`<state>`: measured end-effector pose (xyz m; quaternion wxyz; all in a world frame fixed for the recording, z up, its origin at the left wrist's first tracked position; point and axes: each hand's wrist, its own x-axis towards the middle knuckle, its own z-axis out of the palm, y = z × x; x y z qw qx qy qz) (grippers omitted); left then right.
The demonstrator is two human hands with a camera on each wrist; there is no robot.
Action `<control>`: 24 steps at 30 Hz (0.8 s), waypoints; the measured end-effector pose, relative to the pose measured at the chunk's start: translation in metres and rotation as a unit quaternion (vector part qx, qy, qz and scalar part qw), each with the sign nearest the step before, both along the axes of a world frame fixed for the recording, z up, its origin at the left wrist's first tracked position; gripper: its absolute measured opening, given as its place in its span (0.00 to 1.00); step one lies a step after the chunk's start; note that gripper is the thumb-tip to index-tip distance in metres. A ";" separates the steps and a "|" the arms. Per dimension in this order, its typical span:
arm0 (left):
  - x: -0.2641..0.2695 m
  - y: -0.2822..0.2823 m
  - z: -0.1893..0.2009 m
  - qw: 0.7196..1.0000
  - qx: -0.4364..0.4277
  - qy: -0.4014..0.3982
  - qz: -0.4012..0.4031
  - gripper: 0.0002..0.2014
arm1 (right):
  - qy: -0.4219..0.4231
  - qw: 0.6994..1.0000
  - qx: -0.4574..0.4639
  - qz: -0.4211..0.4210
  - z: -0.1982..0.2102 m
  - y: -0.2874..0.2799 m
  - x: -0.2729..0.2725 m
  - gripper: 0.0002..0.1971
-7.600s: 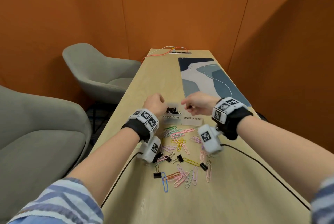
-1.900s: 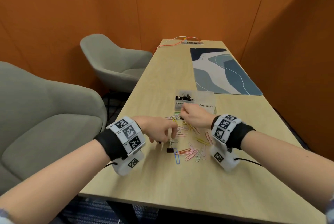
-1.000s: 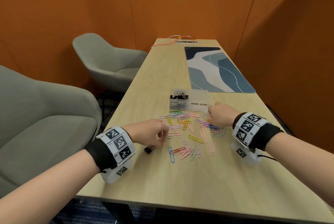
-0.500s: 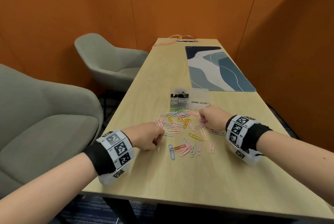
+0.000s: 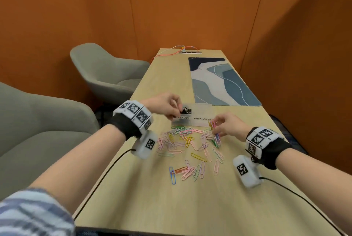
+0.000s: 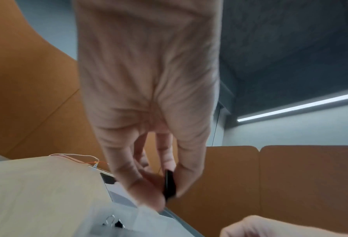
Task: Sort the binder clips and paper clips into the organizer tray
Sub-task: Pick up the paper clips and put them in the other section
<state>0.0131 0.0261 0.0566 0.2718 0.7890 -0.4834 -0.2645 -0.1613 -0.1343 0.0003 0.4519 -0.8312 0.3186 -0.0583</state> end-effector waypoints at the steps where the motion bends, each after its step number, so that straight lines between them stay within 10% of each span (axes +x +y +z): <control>1: 0.004 -0.013 0.001 0.999 -0.023 -0.014 0.018 0.07 | -0.007 1.000 0.020 -0.003 -0.001 0.000 -0.001 0.11; 10: 0.014 -0.064 -0.031 0.978 -0.005 -0.184 0.097 0.07 | -0.056 0.997 0.044 -0.016 -0.002 -0.002 -0.002 0.11; 19: 0.006 -0.017 -0.036 0.966 -0.128 -0.189 0.122 0.07 | -0.164 0.984 0.034 -0.069 0.050 -0.022 0.046 0.13; 24: 0.016 0.021 -0.056 0.967 -0.009 -0.219 0.126 0.09 | -0.137 0.987 -0.040 -0.080 0.036 -0.025 0.080 0.11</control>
